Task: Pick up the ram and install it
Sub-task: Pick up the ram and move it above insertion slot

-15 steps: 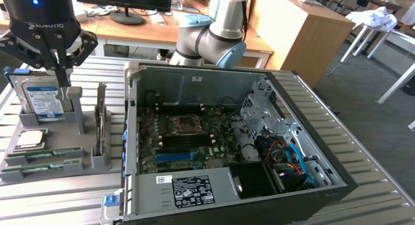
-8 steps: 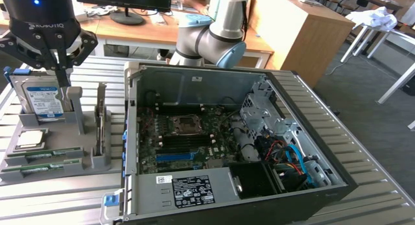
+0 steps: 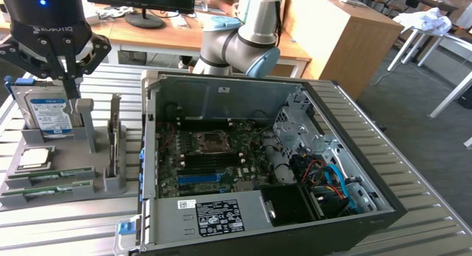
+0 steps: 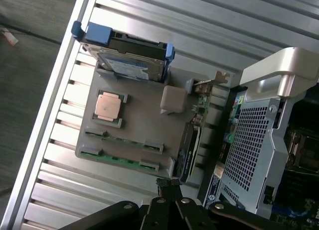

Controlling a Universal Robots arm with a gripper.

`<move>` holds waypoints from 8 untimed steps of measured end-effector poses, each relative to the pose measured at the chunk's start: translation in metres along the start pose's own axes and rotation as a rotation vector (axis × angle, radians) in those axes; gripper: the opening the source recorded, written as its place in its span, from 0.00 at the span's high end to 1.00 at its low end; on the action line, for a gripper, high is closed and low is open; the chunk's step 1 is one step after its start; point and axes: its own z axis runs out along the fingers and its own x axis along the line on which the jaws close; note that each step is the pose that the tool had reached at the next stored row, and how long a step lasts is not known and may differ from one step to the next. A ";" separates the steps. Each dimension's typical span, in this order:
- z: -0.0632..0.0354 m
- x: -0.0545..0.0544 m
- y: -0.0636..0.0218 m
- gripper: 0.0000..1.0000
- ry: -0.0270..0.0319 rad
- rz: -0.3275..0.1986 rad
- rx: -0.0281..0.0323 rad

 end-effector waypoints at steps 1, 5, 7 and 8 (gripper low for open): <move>0.0000 0.000 0.0000 0.90 0.0002 -0.004 -0.0001; 0.0000 0.000 0.0000 0.90 0.0009 -0.020 -0.0004; 0.0000 0.000 0.0000 0.90 0.0013 -0.028 -0.0005; 0.0000 0.000 0.0000 0.90 0.0014 -0.031 -0.0006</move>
